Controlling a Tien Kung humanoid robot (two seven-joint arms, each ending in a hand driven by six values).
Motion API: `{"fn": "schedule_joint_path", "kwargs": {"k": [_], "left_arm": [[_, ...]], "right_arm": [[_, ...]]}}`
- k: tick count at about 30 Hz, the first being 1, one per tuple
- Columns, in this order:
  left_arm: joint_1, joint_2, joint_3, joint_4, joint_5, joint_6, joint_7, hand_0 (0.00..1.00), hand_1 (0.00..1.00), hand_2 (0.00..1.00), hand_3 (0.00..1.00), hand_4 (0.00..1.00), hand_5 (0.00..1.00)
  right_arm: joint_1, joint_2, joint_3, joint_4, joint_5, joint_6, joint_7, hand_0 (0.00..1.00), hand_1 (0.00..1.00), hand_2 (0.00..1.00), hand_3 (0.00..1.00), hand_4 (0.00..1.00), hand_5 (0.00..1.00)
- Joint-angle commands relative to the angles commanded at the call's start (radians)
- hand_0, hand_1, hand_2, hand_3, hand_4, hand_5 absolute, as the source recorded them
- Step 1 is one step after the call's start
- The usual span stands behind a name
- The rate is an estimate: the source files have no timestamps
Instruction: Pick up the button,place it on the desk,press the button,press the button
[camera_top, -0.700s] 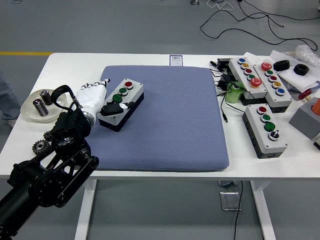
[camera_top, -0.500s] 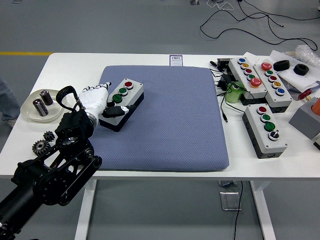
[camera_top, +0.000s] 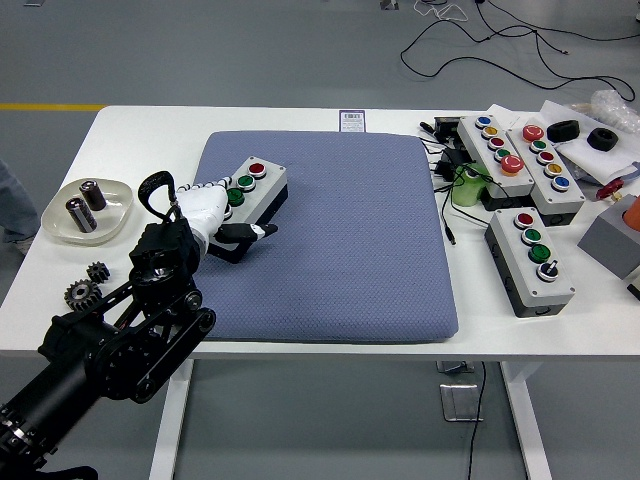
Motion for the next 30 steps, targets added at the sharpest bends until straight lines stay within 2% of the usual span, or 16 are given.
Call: {"fn": "schedule_joint_path", "kwargs": {"k": [2, 3, 8, 9, 14, 15, 20, 21, 26, 27, 30], "left_arm": [[-0.003, -0.001, 0.003, 0.005, 0.000, 0.015, 0.000, 0.946, 0.998, 0.998, 0.998, 0.998, 0.858], [-0.004, -0.001, 0.004, 0.007, 0.000, 0.019, 0.000, 0.733, 0.923, 0.998, 0.998, 0.998, 0.773], [-0.012, -0.004, 0.010, 0.027, 0.000, 0.010, 0.000, 0.733, 0.923, 0.998, 0.998, 0.998, 0.773], [-0.013, -0.005, 0.011, 0.034, 0.000, 0.005, 0.000, 0.618, 0.854, 0.974, 0.998, 0.998, 0.761], [-0.017, -0.011, 0.007, 0.058, 0.000, -0.008, 0.000, 0.618, 0.854, 0.974, 0.998, 0.998, 0.761], [-0.017, -0.012, 0.007, 0.062, 0.000, -0.007, 0.000, 0.579, 0.823, 0.965, 0.998, 0.998, 0.727], [-0.023, -0.013, 0.014, 0.077, 0.000, 0.016, 0.000, 0.579, 0.823, 0.965, 0.998, 0.998, 0.727], [-0.024, -0.012, 0.016, 0.078, 0.000, 0.018, 0.000, 0.323, 0.552, 0.846, 0.998, 0.997, 0.666], [-0.028, -0.013, 0.027, 0.088, 0.000, 0.022, 0.000, 0.323, 0.552, 0.846, 0.998, 0.997, 0.666], [-0.028, -0.013, 0.030, 0.090, 0.000, 0.021, 0.000, 0.158, 0.357, 0.554, 0.998, 0.983, 0.646], [-0.029, -0.013, 0.035, 0.098, 0.000, 0.013, 0.000, 0.158, 0.357, 0.554, 0.998, 0.983, 0.646]], "right_arm": [[0.000, 0.000, -0.001, 0.000, 0.000, 0.000, 0.000, 0.670, 0.645, 0.686, 0.633, 0.307, 0.174], [0.000, 0.000, -0.001, 0.000, 0.001, 0.000, 0.000, 0.671, 0.645, 0.687, 0.633, 0.307, 0.174], [0.000, -0.001, 0.000, 0.000, 0.000, 0.000, 0.000, 0.671, 0.645, 0.687, 0.633, 0.307, 0.174], [0.000, -0.001, 0.000, 0.000, 0.000, 0.000, 0.000, 0.671, 0.645, 0.687, 0.633, 0.308, 0.175], [0.001, -0.001, 0.000, 0.000, 0.001, -0.001, 0.000, 0.671, 0.645, 0.687, 0.633, 0.308, 0.175], [0.001, -0.001, 0.001, 0.000, 0.001, -0.001, 0.000, 0.671, 0.644, 0.686, 0.633, 0.307, 0.173], [0.001, -0.001, 0.001, 0.000, 0.000, 0.000, -0.001, 0.671, 0.644, 0.686, 0.633, 0.307, 0.173], [0.001, -0.001, 0.001, 0.000, 0.000, 0.000, -0.001, 0.671, 0.644, 0.686, 0.633, 0.307, 0.173], [0.000, -0.002, -0.003, 0.000, 0.001, 0.000, 0.000, 0.671, 0.644, 0.686, 0.633, 0.307, 0.173], [0.000, -0.002, -0.002, 0.000, 0.001, 0.000, 0.000, 0.671, 0.644, 0.686, 0.633, 0.307, 0.173], [0.001, -0.002, -0.002, 0.000, 0.000, 0.000, 0.000, 0.671, 0.644, 0.686, 0.633, 0.307, 0.173]]}}
